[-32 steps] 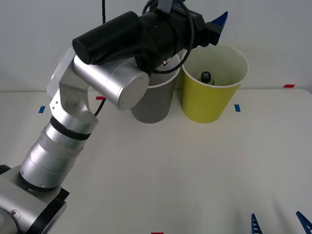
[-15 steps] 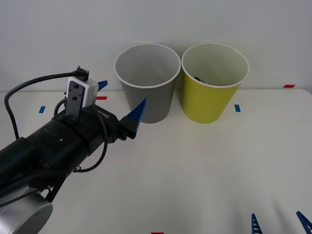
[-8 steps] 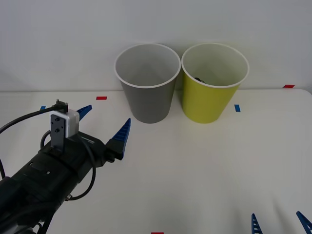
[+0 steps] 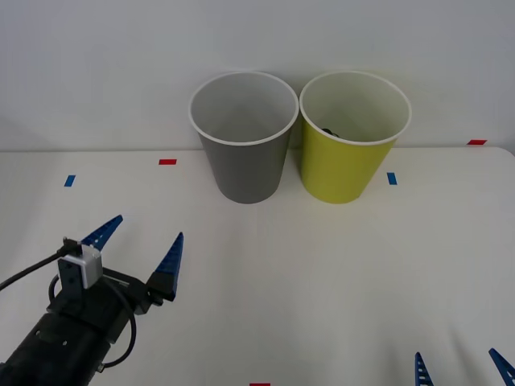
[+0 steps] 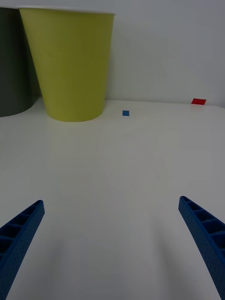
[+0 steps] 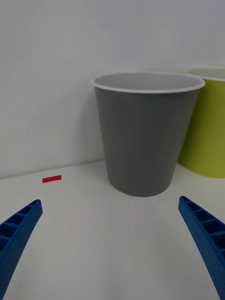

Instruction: Put cans in the gray bin and PET bottles in the light green bin.

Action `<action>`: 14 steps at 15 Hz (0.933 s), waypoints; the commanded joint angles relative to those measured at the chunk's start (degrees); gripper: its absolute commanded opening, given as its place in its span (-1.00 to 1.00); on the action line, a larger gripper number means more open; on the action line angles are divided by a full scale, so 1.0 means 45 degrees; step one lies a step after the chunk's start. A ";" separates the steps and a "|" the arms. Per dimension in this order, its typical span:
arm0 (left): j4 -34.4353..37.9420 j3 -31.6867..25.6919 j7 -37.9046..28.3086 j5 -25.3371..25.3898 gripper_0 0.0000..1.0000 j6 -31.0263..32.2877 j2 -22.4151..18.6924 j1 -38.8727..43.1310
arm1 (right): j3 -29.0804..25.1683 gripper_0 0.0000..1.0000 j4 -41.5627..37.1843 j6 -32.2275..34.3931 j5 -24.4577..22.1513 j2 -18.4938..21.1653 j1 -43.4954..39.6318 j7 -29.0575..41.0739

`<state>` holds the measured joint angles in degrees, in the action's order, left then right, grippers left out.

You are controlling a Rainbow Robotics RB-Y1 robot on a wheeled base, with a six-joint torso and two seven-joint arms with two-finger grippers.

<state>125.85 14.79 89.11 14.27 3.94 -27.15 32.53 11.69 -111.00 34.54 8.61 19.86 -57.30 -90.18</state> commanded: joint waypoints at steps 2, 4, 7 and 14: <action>-0.0662 -0.0084 0.0121 -0.0143 1.00 0.1488 -0.0100 0.1306 | 0.0000 1.00 0.0000 0.0000 0.0000 0.0000 0.0000 0.0000; -0.1658 0.0111 0.0257 -0.0397 1.00 0.3343 -0.0100 0.1873 | 0.0000 1.00 0.0000 0.0000 0.0000 0.0000 0.0000 0.0000; -0.2674 0.0150 0.0511 -0.0651 1.00 0.4300 -0.0061 0.2283 | 0.0000 1.00 0.0000 0.0000 0.0000 0.0000 0.0000 0.0000; -0.2947 -0.0377 0.1820 -0.0886 1.00 0.5511 0.1306 0.4197 | 0.0000 1.00 0.0000 0.0000 0.0000 0.0000 0.0000 0.0000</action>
<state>112.60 13.20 97.38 10.65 27.47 -22.54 49.75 11.69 -111.01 34.54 8.61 19.86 -57.30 -90.18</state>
